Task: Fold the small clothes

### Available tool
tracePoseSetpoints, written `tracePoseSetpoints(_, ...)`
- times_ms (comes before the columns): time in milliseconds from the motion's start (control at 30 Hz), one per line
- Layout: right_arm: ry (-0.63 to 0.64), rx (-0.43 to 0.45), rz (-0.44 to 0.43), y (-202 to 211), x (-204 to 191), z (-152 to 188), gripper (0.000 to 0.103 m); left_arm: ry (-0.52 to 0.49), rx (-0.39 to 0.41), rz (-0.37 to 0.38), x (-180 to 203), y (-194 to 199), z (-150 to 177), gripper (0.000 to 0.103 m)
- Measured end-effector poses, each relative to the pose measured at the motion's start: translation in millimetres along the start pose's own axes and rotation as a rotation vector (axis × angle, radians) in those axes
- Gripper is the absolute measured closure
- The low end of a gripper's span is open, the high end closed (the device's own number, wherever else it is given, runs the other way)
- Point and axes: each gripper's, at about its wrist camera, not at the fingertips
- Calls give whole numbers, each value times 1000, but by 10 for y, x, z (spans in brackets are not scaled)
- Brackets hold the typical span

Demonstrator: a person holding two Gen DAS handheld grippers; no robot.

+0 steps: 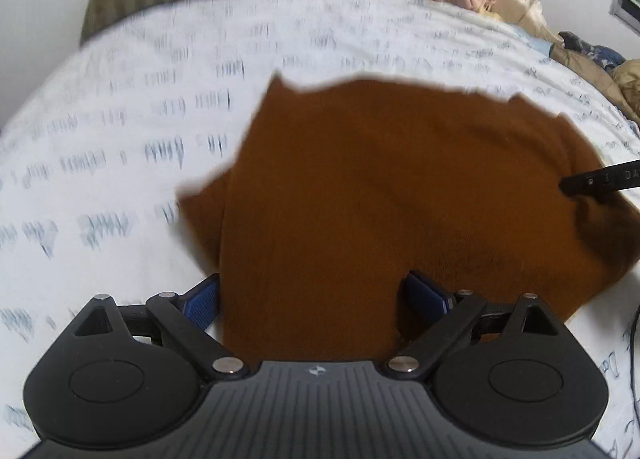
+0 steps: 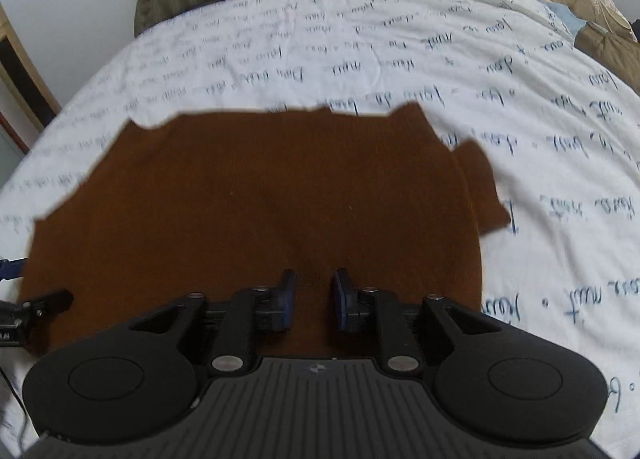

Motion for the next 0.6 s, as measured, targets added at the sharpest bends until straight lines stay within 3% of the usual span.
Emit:
tracePoseSetpoints(133,-58,32,-11,188,-15,-22,78,53,10,30,-102,53,41,6)
tracePoseSetpoints(267,4,94,-70,459,-304,74,70,57,17,25,-125,157,24,7)
tracePoseSetpoints(467,35,73,-131,442,-680,319,67,75,23,-23,-219,198,41,7)
tracePoseSetpoints(600,61,26,-30,248,-819,475,67,71,28,-59,-245,207,65,6)
Point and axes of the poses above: each gripper's, at about its wrist camera, not at the fingertips, and y roughly against the way its jaws point, x to its right, z to its underside, and after that the axes turned 3 degrees about -y, right-handed
